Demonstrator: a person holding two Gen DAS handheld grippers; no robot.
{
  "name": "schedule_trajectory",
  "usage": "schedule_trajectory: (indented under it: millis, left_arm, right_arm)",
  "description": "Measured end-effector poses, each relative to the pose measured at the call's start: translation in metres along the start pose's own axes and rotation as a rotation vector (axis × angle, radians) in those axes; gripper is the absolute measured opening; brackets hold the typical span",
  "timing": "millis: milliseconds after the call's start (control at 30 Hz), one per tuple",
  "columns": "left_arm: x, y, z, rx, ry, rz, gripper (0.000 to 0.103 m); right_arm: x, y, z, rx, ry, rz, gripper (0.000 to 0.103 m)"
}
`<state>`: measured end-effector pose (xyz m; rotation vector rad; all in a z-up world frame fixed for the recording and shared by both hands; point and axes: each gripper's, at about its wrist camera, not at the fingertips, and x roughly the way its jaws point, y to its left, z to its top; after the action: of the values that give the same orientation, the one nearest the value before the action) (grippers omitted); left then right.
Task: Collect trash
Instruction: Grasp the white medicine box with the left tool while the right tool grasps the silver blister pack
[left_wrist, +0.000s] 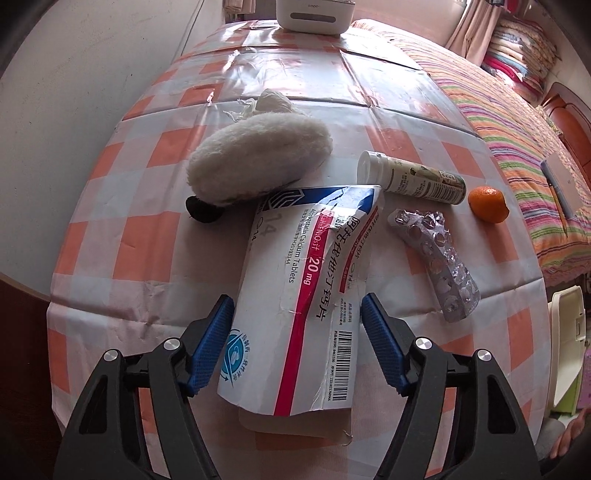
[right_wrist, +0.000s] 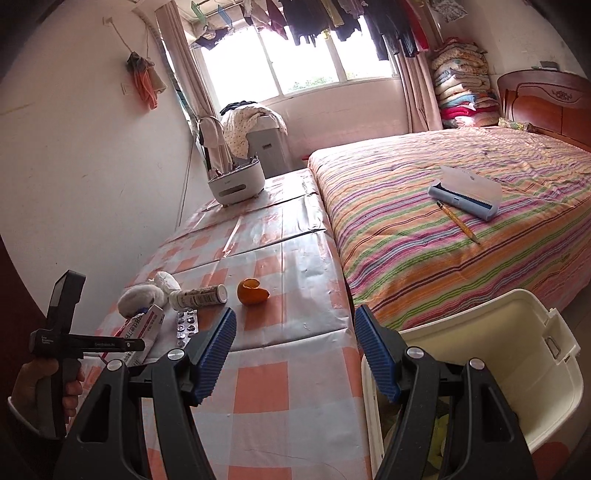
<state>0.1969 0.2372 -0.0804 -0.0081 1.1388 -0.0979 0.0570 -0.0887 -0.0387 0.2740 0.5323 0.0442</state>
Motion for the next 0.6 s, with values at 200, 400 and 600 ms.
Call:
schedule_trajectory:
  millis: [200, 400, 600]
  left_arm:
    - [-0.007, 0.002, -0.007, -0.001, -0.024, -0.001, 0.059]
    - [-0.024, 0.002, -0.016, 0.0, -0.073, 0.009, 0.056]
    - [-0.051, 0.009, -0.023, -0.035, -0.153, 0.006, 0.056]
  right_arm:
    - [0.063, 0.054, 0.009, -0.161, 0.178, 0.157, 0.065]
    - [0.119, 0.099, 0.001, -0.274, 0.311, 0.22, 0.065]
    - [0.155, 0.127, -0.009, -0.344, 0.381, 0.223, 0.065]
